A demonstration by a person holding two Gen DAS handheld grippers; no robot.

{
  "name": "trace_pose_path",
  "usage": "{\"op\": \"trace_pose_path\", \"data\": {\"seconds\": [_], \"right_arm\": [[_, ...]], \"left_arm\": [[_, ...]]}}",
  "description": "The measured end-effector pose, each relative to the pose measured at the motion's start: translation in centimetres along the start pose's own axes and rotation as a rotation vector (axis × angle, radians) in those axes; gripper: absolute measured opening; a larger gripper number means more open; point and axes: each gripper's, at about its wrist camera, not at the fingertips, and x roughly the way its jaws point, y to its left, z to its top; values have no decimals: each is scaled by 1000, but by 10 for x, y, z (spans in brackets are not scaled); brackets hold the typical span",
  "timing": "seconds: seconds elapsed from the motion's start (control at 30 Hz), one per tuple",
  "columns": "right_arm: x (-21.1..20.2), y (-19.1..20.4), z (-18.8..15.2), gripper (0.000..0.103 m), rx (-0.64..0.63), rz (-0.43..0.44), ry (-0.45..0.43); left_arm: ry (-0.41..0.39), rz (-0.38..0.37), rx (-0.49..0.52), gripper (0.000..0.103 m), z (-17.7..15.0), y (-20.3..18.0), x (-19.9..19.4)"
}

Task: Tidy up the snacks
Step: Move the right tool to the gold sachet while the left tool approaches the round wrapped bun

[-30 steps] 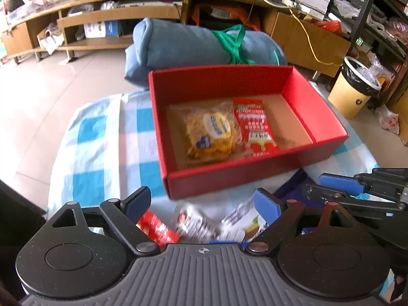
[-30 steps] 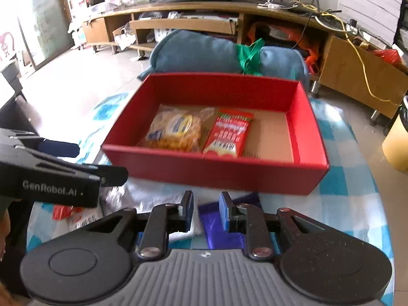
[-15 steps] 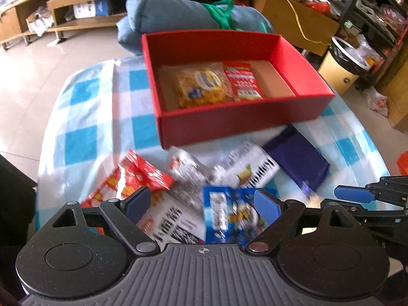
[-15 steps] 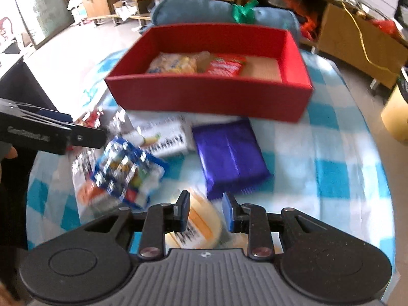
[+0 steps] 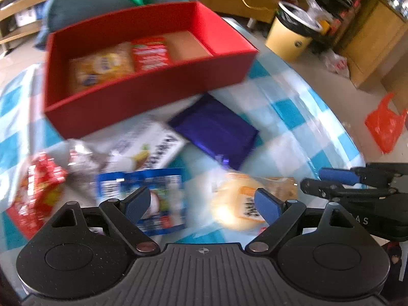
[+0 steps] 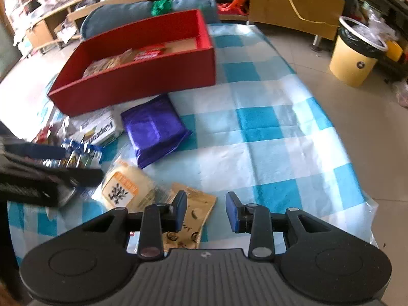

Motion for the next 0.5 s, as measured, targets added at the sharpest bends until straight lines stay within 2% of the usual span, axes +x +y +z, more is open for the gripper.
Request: {"op": "trace_pose_path", "data": {"seconds": [0.3,0.43,0.5], "right_arm": [[1,-18,1,30,46,-17,-4],[0,-25,2,30,67,-23,-5],[1,-26,2,30,70,-24,-4]], "left_arm": [[85,-6,25,94,2,-31,39],[126,-8,23,97,-2,-32,54],[120,1,45,96,-6,-32,54]]}}
